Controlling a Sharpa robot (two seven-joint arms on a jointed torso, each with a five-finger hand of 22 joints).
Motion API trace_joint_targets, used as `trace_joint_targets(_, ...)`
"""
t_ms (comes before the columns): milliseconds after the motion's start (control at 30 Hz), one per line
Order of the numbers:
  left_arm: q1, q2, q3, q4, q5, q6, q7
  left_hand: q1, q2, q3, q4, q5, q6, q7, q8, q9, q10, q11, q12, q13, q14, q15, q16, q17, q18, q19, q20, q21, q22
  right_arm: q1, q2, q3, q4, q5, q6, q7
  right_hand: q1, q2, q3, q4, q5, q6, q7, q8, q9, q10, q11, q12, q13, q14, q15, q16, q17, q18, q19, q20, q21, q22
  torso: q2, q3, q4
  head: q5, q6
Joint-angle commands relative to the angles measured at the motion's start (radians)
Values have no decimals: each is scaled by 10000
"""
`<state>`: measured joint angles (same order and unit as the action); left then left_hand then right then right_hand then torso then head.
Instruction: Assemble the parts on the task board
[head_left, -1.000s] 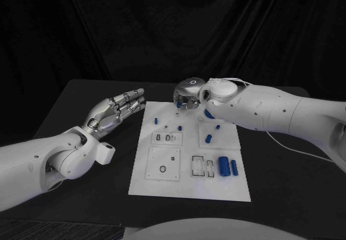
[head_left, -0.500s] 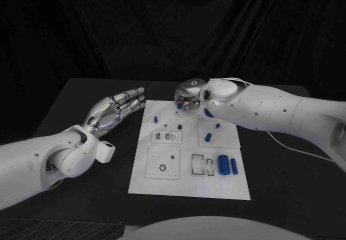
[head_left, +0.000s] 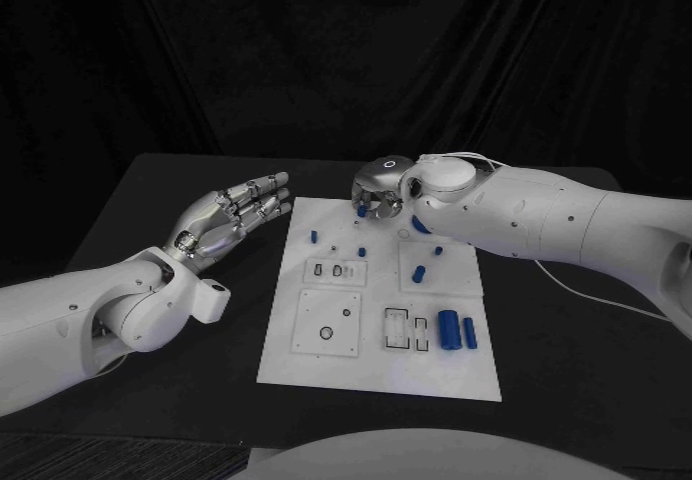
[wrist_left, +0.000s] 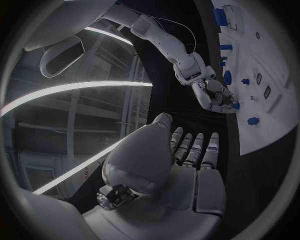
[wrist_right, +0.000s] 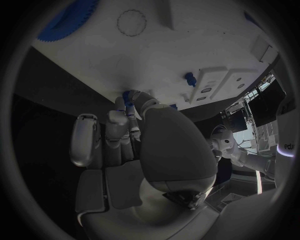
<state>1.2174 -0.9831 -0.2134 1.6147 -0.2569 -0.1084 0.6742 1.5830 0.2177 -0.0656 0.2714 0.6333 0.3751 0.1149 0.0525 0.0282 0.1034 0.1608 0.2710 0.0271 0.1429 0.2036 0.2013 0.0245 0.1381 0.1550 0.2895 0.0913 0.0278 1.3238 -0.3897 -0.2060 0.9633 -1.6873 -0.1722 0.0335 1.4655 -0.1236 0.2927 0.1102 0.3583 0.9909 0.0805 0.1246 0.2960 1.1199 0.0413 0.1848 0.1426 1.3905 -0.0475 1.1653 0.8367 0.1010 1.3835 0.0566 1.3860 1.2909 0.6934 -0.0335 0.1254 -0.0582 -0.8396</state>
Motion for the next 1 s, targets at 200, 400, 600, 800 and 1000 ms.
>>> trace_joint_targets(200, -3, 33, 9, 0, -3, 148, 71, 146, -6, 283, -86, 124, 23, 104, 185, 184, -52, -7, 102, 133, -111, -5, 53, 137, -571, 104, 38, 152, 99, -53, -71, -11, 5, -55, 341, -516, -248, -187, 364, -63, -240, -2676, -768, -635, -354, -1758, 280, -1123, -372, -348, 147, -480, -547, -197, -346, 188, -491, -186, 1, 1, -2, 1, 1)
trace_joint_targets(400, -6, 11, 9, 3, -3, 177, 63, 154, -9, 316, -96, 128, 36, 125, 186, 185, -62, -19, 89, 131, -114, -2, 54, 137, -578, 105, 38, 151, 98, -52, -266, -11, 58, -55, -402, -476, -209, -56, -452, -233, -530, -7138, -1600, -893, -2029, -4778, 424, -1248, -802, -974, 306, -1044, -1366, -23, -919, 364, -1184, -762, -5, 0, 2, -3, 49)
trace_joint_targets(600, -10, -78, 8, 25, -3, 181, 74, 160, -13, 347, -106, 128, 48, 145, 188, 186, -73, -31, 71, 129, -120, 1, 50, 136, -585, 104, 37, 150, 97, 106, -918, -11, 665, -54, -1664, -141, -52, 82, -874, -72, -639, -7198, -1591, -866, -2180, -5403, 389, -1117, -803, -1446, 313, -1485, -2054, 106, -1352, 385, -1729, -1192, -12, 3, 6, 25, 110)
trace_joint_targets(800, -15, -169, 8, 47, -3, 169, 79, 160, -13, 347, -106, 128, 48, 145, 188, 186, -73, -31, 71, 129, -120, 1, 50, 136, -585, 104, 37, 150, 97, 568, -2178, -12, 2128, -53, -2045, -184, -330, 331, -1201, 250, -810, -4354, -744, -269, -1700, -3506, 396, 141, -477, -1328, 310, -1417, -2092, 101, -1210, 368, -1845, -1096, -22, 3, -9, 23, 117)
trace_joint_targets(1000, -20, -213, 7, 37, -3, 168, 73, 164, -16, 369, -112, 128, 51, 147, 188, 186, -78, -33, 69, 129, -118, 3, 57, 137, -590, 105, 37, 150, 96, 925, -3601, -14, 3674, -52, -1252, -737, -796, 331, -1441, 516, -1069, -2294, -363, 320, -1291, -2515, 339, 912, -162, -831, 242, -875, -1420, -11, -744, 313, -1462, -628, -49, -15, -79, -9, 114)
